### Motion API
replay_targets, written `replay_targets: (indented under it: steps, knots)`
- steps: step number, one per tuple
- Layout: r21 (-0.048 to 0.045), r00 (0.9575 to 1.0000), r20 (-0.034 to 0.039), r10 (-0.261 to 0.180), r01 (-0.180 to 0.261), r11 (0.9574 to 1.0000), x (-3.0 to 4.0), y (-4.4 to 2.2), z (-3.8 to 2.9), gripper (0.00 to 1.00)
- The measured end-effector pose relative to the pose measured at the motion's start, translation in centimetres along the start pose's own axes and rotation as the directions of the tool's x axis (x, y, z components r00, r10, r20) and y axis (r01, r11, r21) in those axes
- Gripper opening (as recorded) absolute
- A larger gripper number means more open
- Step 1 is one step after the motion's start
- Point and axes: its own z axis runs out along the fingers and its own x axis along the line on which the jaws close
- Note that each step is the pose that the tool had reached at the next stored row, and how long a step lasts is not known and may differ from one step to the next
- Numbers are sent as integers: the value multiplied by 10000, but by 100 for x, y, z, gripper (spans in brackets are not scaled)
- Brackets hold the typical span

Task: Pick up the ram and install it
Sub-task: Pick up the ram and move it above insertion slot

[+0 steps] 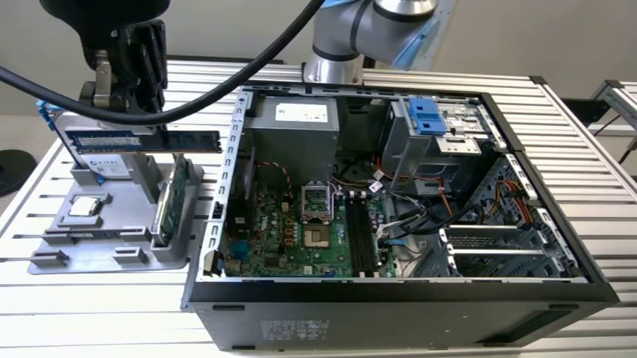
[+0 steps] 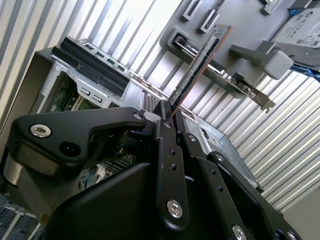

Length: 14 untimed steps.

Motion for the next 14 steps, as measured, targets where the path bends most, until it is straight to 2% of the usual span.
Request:
replay_targets:
  steps: [14]
  knots:
    - [0,10000,0,0,0,10000,-6,93,-5,0]
